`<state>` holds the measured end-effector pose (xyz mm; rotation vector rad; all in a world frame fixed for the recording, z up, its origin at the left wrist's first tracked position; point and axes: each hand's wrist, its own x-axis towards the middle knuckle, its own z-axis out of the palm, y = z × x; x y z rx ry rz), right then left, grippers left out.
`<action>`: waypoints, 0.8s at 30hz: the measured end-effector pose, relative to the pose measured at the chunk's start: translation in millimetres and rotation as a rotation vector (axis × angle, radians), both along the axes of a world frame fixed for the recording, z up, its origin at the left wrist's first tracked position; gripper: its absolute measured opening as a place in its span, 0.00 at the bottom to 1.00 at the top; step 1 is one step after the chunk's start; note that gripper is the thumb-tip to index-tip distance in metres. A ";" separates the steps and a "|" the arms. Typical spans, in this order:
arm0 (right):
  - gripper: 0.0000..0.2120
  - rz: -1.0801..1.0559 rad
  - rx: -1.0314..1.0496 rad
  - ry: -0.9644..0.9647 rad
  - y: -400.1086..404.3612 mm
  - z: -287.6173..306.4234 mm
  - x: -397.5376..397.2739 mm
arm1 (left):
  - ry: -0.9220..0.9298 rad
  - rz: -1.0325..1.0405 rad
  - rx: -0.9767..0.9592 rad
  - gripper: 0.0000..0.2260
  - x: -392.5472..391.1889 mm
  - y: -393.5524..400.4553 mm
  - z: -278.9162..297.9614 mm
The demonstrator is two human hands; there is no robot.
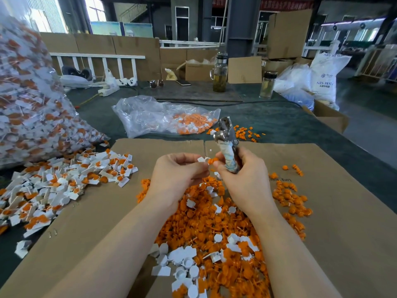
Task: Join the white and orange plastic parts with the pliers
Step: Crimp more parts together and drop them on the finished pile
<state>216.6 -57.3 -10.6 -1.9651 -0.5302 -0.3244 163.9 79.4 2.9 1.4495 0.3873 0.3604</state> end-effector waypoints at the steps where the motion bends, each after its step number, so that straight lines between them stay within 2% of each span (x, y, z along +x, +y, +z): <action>1: 0.08 -0.012 -0.007 -0.010 0.2 0.1 -0.5 | -0.006 0.004 0.010 0.05 -0.4 -1.0 0.4; 9: 0.08 -0.086 -0.007 -0.083 1.8 -0.7 -2.3 | -0.057 0.052 0.204 0.05 -3.2 -9.2 2.2; 24: 0.07 -0.065 -0.024 -0.085 3.3 0.0 -3.7 | -0.104 0.137 0.388 0.03 -3.3 -13.1 -3.8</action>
